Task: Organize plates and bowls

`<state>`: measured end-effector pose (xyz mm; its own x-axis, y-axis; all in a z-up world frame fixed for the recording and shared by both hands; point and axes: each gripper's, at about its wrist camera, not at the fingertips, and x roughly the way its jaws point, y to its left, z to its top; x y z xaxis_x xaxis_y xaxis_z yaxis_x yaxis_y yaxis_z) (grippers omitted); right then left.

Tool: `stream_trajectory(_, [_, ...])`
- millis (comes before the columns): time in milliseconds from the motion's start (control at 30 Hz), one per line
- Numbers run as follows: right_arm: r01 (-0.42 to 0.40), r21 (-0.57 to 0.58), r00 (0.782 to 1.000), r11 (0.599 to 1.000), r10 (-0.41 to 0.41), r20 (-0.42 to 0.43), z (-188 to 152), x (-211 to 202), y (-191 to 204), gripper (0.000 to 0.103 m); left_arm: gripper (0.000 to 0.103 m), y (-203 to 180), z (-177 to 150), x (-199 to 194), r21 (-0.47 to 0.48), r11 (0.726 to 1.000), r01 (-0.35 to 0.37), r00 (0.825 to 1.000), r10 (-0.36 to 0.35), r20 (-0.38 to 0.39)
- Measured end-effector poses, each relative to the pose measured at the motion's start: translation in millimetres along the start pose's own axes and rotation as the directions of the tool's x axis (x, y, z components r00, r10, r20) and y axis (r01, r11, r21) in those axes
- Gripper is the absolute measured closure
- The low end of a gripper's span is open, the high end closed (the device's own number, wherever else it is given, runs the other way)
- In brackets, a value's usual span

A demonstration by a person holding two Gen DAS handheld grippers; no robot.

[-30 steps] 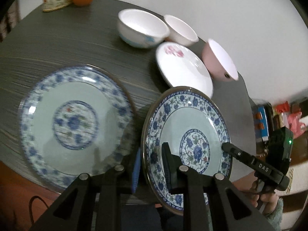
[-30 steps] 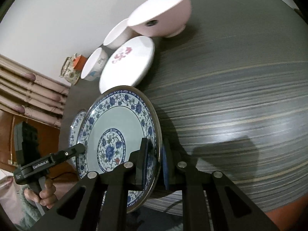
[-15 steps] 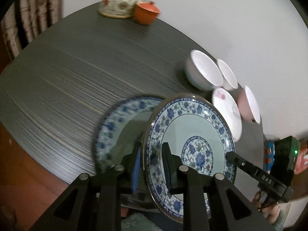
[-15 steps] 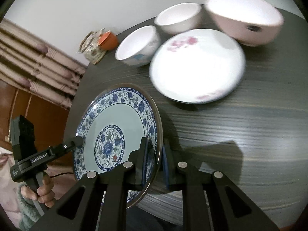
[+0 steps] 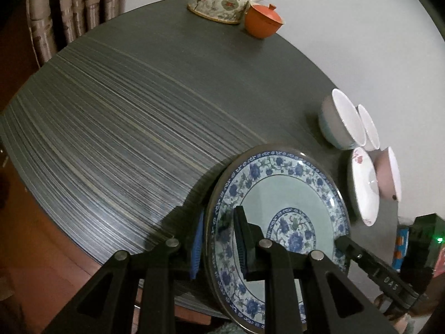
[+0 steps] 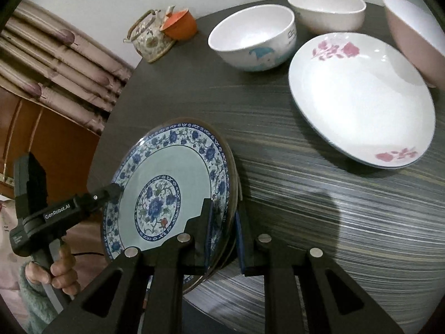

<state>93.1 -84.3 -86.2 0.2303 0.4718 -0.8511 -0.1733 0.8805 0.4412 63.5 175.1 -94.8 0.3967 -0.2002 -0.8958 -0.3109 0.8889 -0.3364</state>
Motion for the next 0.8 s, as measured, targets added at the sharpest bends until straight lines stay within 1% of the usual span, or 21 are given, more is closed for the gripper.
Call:
stream_trajectory(300, [0.056,-0.049,0.998,0.997,-0.055,0.011,-3,10,16,0.085,0.082,-8,-4,6,0.058,0.996,-0.071,0.997,0.069,0.044])
stream_trajectory(467, [0.137,-0.124,0.990,0.983,-0.135,0.029,-7,10,34,0.079,0.082,-14,-6,9,0.079,0.992,-0.099,0.994,0.095,0.057])
stream_trajectory(567, [0.165,-0.159,0.986,0.973,-0.162,0.029,-11,11,40,0.072,0.082,-15,-7,10,0.082,0.989,-0.120,0.992,0.115,0.059])
stream_trajectory(633, [0.181,-0.172,0.983,0.968,-0.179,0.029,-13,12,43,0.062,0.081,-16,-8,9,0.092,0.988,-0.128,0.990,0.122,0.064])
stream_trajectory(667, [0.188,-0.178,0.982,0.966,-0.187,0.025,-15,12,43,0.060,0.081,-15,-8,9,0.091,0.987,-0.131,0.990,0.126,0.062])
stream_trajectory(700, [0.203,-0.180,0.979,0.962,-0.203,0.022,-16,13,43,0.058,0.081,-15,-8,10,0.092,0.987,-0.133,0.990,0.128,0.061])
stream_trajectory(800, [0.209,-0.196,0.978,0.958,-0.208,0.029,-17,13,45,0.057,0.081,-14,-8,9,0.089,0.987,-0.132,0.990,0.127,0.061])
